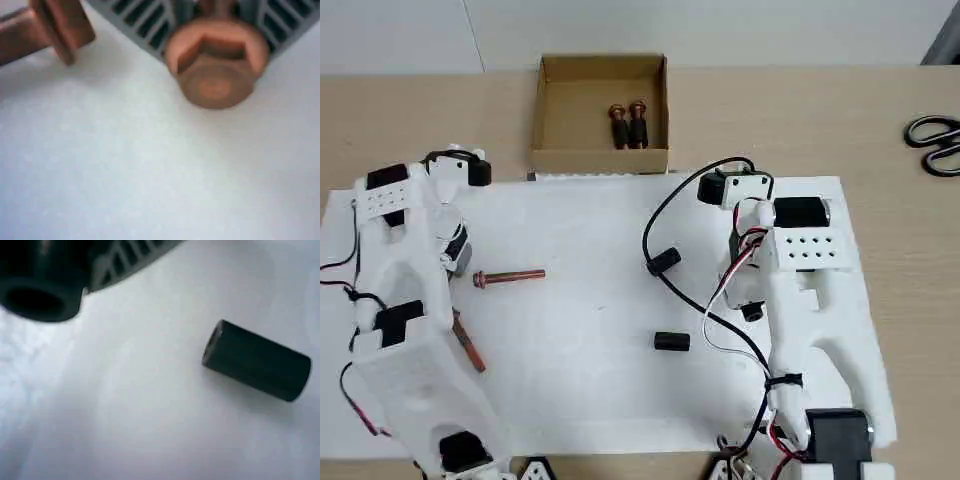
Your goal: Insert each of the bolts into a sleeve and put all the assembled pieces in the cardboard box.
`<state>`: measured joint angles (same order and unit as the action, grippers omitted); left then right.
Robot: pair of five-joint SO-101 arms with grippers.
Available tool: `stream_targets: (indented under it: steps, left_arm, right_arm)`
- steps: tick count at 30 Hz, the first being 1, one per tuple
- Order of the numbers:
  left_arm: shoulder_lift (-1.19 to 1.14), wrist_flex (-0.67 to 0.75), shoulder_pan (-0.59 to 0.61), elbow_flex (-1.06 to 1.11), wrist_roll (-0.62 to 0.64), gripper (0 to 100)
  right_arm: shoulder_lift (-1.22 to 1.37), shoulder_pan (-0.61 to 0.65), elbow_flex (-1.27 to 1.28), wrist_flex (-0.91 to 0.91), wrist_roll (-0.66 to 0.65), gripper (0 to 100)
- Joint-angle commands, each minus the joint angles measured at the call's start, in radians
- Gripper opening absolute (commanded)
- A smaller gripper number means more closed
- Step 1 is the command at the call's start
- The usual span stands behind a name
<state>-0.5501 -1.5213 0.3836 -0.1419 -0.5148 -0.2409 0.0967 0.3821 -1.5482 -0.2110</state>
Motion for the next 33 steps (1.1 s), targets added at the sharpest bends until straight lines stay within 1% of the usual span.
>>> stream_targets:
  steps: [1, 6, 10, 14, 17, 21, 26, 33]
  left_arm:
    - [-0.052, -0.063, -0.023, -0.070, 0.005, 0]
    - [-0.025, -0.230, -0.051, -0.292, 0.058, 0]
    - [0.092, -0.230, -0.077, -0.355, 0.091, 0]
    - [0.247, -0.230, -0.129, -0.318, 0.103, 0]
    - [0.354, -0.230, -0.167, -0.280, 0.203, 0]
    - [0.485, -0.230, -0.204, -0.217, 0.319, 0]
    - [0.666, -0.230, -0.222, -0.148, 0.328, 1]
    - [1.000, -0.229, -0.224, -0.054, 0.328, 1]
  right_arm:
    - [-0.039, 0.005, -0.011, 0.010, -0.002, 0.3]
    - [-0.041, 0.005, -0.011, 0.008, -0.002, 0.3]
    - [-0.042, 0.005, -0.015, 0.001, -0.002, 0.3]
    - [-0.042, 0.005, -0.084, -0.058, -0.002, 0.3]
    - [-0.042, 0.008, -0.152, -0.107, -0.002, 0.3]
    - [-0.042, 0.058, -0.207, -0.171, -0.002, 0.3]
    - [-0.073, 0.114, -0.216, -0.177, 0.008, 0.2]
    - [-0.364, 0.119, -0.209, -0.168, 0.121, 0.2]
